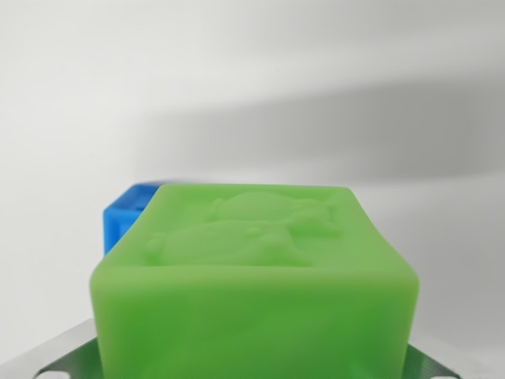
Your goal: Stack cube
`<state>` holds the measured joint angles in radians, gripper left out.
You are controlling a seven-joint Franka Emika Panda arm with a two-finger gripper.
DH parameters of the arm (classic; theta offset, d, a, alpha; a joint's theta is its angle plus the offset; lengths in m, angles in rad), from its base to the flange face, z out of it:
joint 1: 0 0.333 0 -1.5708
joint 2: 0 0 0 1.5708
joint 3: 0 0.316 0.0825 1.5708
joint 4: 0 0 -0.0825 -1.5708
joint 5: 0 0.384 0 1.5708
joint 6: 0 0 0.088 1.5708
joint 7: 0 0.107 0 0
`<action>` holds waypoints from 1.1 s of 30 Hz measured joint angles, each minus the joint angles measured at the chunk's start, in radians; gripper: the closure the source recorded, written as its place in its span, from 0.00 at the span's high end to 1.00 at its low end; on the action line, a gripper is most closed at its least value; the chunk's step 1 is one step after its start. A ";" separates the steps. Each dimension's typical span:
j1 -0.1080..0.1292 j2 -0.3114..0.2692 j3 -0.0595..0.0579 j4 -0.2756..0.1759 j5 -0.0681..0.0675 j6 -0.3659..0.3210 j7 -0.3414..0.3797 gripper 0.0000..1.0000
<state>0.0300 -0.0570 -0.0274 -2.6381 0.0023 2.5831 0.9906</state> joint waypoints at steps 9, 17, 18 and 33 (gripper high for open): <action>0.019 -0.027 0.020 -0.022 0.000 -0.002 0.053 0.00; 0.035 -0.048 0.038 -0.039 0.000 -0.007 0.101 0.00; 0.038 -0.051 0.041 -0.042 0.000 -0.008 0.107 0.00; 0.072 -0.087 0.072 -0.068 0.007 -0.018 0.190 0.00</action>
<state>0.1021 -0.1438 0.0451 -2.7058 0.0094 2.5652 1.1806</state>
